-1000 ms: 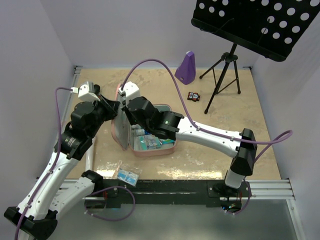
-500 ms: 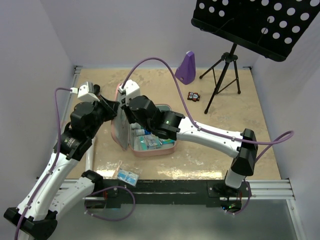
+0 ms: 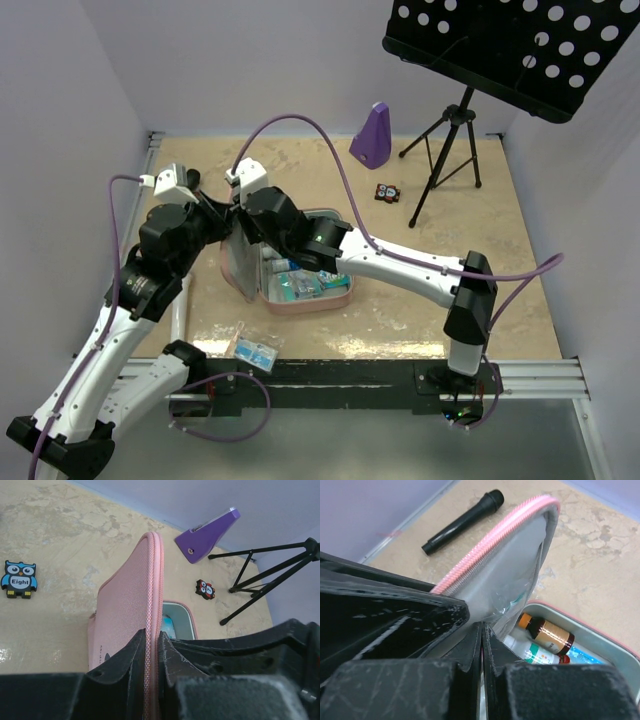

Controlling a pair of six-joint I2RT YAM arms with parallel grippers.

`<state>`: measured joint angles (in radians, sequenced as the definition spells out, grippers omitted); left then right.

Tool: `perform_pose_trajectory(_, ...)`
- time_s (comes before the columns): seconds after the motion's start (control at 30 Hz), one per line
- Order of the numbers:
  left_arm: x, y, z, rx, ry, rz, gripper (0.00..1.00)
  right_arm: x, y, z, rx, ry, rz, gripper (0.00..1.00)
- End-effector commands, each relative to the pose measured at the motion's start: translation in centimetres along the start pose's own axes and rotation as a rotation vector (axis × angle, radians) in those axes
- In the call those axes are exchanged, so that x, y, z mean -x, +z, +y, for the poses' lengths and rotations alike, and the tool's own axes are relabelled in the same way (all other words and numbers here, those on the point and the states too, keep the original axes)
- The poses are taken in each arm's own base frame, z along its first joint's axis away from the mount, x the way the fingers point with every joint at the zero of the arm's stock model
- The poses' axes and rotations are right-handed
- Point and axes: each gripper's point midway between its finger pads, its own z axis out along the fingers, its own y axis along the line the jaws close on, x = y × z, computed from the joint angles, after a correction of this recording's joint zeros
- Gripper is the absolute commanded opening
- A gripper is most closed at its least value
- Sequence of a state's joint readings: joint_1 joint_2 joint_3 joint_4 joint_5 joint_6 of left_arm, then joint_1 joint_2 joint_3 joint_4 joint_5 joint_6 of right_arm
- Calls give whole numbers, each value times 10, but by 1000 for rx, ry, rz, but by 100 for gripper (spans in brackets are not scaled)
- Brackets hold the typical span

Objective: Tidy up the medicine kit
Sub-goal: Adjust the medical item in the medicine box, then pick up the medical item at the center of the board.

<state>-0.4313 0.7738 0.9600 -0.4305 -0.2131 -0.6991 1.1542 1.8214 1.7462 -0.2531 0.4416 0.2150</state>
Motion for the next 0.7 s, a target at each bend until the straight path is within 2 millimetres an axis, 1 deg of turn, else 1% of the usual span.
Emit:
perform_pose_trajectory(0.0,40,-16,-26,-84,-12,-108,0,-2,5,-9,9,-3,14,2)
perform_pose_trajectory(0.07,42,-17,-26,-85,-10,-113,0,-6,4,-13,1,1,25,1)
perform_pose_trajectory(0.1,42,-17,-26,-84,-9,-115,0,-3,1,-14,-5,12,14,2)
perform_pose_trajectory(0.13,42,-17,-25,-78,-7,-115,0,5,-5,-16,-4,29,-13,3)
perform_pose_trajectory(0.17,42,-16,-24,-72,-3,-115,0,13,-12,-17,3,47,-45,7)
perform_pose_trajectory(0.23,41,-14,-21,-58,1,-114,0,48,-39,-20,38,103,-159,22)
perform_pose_trajectory(0.27,40,-13,-20,-49,4,-111,0,59,-50,-23,45,120,-197,32)
perform_pose_trajectory(0.3,40,-12,-18,-40,8,-112,0,74,-66,-27,55,138,-232,41)
perform_pose_trajectory(0.37,39,-9,-15,-24,11,-111,0,87,-85,-32,68,153,-266,49)
perform_pose_trajectory(0.4,39,-8,-14,-20,13,-110,0,87,-93,-31,85,151,-265,51)
perform_pose_trajectory(0.47,39,-6,-13,-13,13,-113,0,75,-103,-30,125,129,-231,53)
perform_pose_trajectory(0.53,41,-4,-14,-11,17,-120,0,50,-111,-25,183,93,-169,53)
perform_pose_trajectory(0.6,44,-3,-15,-7,18,-126,0,13,-116,-14,234,59,-92,53)
perform_pose_trajectory(0.63,48,-3,-17,-9,19,-133,0,-17,-118,-9,251,38,-34,53)
perform_pose_trajectory(0.67,50,-3,-19,-12,19,-139,0,-39,-123,-1,277,27,5,53)
